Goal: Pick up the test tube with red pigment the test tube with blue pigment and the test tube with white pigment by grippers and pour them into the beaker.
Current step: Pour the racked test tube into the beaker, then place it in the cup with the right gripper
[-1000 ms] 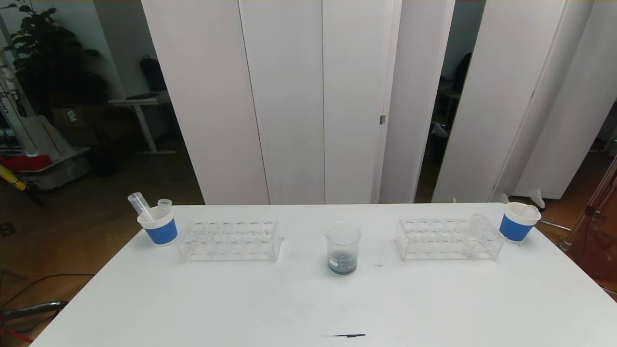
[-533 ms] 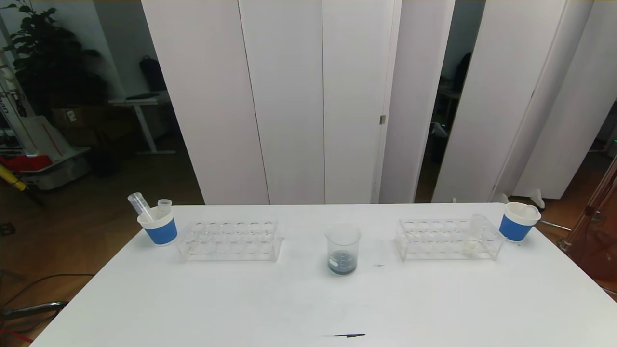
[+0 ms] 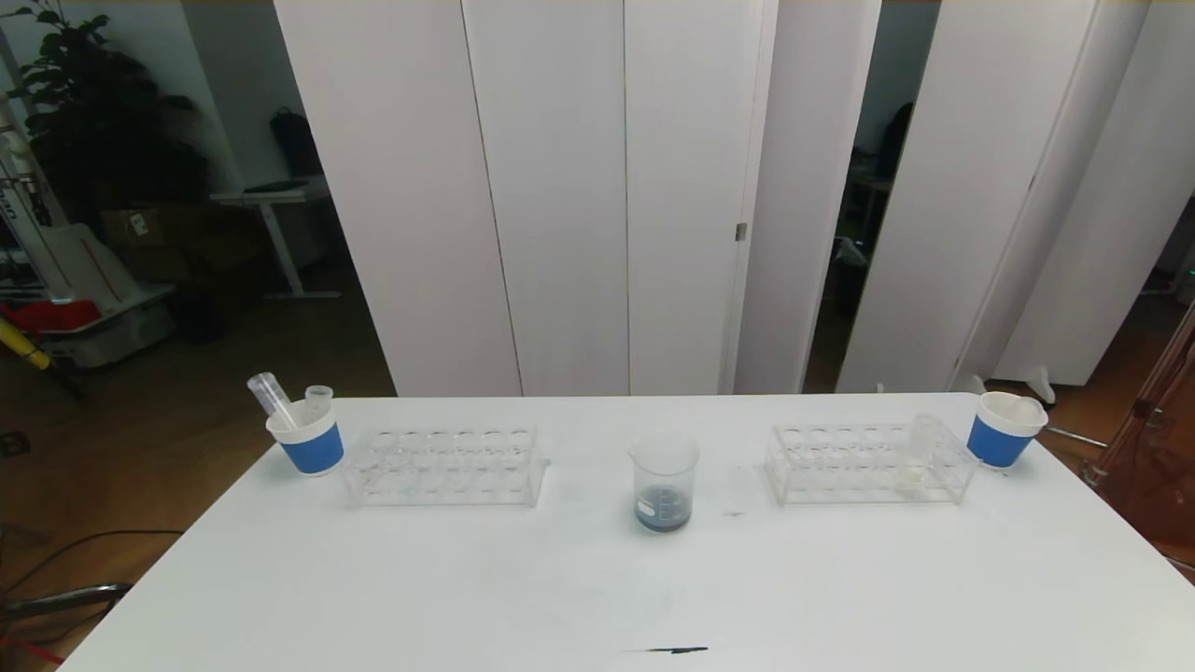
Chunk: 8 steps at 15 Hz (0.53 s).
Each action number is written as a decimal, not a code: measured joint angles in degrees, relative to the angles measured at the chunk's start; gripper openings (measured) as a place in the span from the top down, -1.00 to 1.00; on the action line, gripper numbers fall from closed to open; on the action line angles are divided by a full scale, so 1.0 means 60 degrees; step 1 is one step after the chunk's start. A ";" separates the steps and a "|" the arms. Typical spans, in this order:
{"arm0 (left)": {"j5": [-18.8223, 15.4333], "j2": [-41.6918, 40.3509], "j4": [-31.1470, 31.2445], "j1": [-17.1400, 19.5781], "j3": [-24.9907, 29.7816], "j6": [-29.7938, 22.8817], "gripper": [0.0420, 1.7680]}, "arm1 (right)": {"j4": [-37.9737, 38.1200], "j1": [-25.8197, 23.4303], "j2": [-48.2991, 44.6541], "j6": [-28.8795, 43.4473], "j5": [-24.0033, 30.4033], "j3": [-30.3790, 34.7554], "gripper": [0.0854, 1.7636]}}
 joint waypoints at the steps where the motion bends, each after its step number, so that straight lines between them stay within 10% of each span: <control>1: 0.0000 0.0004 0.0000 0.0000 0.0000 0.0000 -0.98 | 0.0000 0.0000 0.0000 -0.0004 0.0000 0.0000 -0.98; 8: 0.0000 0.0004 0.0000 0.0000 0.0004 0.0000 -0.98 | 0.0004 0.0000 0.0000 -0.0004 0.0004 0.0000 -0.98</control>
